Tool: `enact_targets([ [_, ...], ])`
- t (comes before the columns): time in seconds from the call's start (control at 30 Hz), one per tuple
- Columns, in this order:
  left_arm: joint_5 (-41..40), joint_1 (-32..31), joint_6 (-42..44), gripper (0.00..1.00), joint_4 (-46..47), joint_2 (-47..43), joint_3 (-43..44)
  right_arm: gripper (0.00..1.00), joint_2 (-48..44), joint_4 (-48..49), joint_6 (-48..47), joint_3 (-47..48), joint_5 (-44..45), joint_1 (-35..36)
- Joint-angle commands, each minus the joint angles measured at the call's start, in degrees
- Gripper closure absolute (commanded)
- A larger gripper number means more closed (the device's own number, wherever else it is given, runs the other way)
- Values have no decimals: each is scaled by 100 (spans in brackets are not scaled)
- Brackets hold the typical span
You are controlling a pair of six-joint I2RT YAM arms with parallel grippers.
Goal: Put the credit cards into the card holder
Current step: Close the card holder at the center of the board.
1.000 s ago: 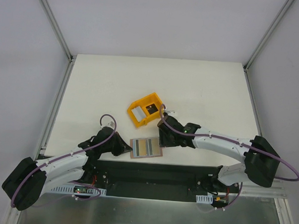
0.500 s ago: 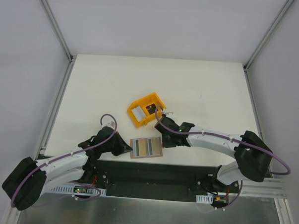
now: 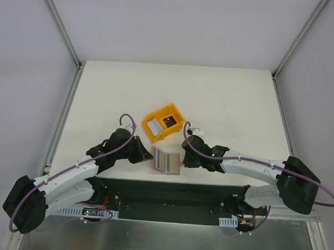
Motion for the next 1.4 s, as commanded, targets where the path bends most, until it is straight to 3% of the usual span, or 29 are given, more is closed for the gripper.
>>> enact_targets([
  [0.0,428,8,407,100,-187,216,486,99,-341,791,202,-182,-176,17],
  [0.33,367,-642,566,99,-178,1411,1171,99,-323,1504,369,-507,-502,17],
  [0.5,419,-871,592,93,-178,2070,1549,99,-429,1583,474,-683,-475,8],
  [0.73,770,-1074,522,72,-82,2949,2103,99,-789,1583,641,-947,-221,8],
  [0.8,885,-1091,470,70,23,3099,2174,99,-859,1575,641,-973,-194,9],
  [0.93,1078,-1118,478,54,235,3353,2244,99,-860,1583,694,-1000,-203,17],
  [1.1,1175,-1135,347,53,454,3723,2183,99,-930,1583,764,-1044,-107,17],
  [1.37,613,-1161,215,58,621,3539,1735,98,-957,1583,615,-877,-273,17],
])
